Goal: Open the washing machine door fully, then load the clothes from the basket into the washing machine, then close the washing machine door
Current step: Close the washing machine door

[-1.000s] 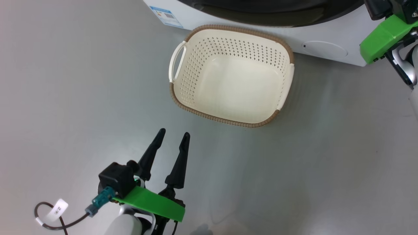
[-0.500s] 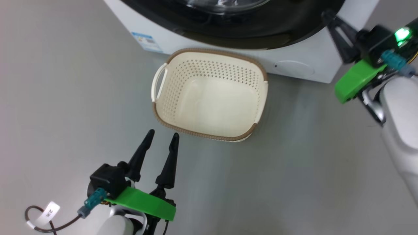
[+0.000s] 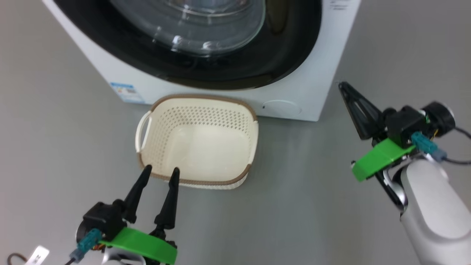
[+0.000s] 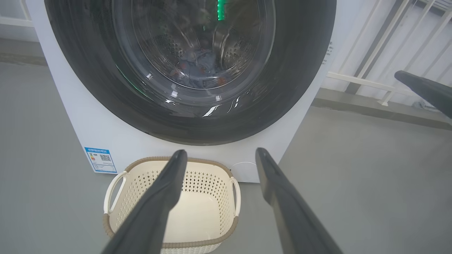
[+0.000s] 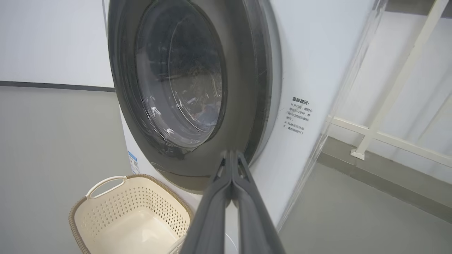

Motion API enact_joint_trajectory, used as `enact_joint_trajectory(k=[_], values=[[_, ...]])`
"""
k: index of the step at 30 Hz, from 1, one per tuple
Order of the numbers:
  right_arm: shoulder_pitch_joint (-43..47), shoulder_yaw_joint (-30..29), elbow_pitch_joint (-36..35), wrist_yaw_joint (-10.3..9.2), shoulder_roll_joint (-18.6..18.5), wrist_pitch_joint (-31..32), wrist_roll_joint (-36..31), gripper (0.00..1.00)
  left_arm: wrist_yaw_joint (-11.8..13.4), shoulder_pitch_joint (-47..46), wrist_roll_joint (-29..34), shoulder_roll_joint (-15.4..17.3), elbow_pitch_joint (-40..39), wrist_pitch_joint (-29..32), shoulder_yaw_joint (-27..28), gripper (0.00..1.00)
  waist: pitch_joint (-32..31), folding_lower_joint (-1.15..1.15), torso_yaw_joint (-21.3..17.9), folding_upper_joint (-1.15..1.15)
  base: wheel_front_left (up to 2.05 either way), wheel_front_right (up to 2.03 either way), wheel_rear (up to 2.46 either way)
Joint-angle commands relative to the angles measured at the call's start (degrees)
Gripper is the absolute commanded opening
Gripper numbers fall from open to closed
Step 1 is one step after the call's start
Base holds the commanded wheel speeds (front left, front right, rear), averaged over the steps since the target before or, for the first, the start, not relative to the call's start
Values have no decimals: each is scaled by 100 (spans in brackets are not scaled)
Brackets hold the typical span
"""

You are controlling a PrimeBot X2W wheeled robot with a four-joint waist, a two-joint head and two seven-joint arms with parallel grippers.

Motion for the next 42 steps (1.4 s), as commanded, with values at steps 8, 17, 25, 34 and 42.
enact_joint_trajectory(k=[8, 17, 25, 34, 42], values=[[1062, -553, -665, -35, 450, -43, -151, 0, -15, 295, 112, 199, -145, -37, 394, 100, -773, 0, -738, 0, 0, 0, 0], [1985, -1316, -1050, -35, 972, -43, -257, 0, -15, 627, 135, 216, -161, -37, 635, 100, -1099, 0, -1022, 0, 0, 0, 0], [2678, -1867, -1308, -35, 1325, -22, -377, 0, -15, 866, 270, 136, -117, -37, 932, 100, -1328, 0, -1197, 0, 0, 0, 0], [3041, -2203, -1328, -35, 1384, -32, -260, 53, -15, 996, 383, 65, -99, -37, 1143, 100, -1505, 0, -1239, 0, 0, 0, 0], [3162, -2159, -1310, -35, 1386, -40, -186, 100, -15, 1068, 455, 20, -127, -37, 1223, 100, -1560, 0, -1241, 0, 0, 0, 0]])
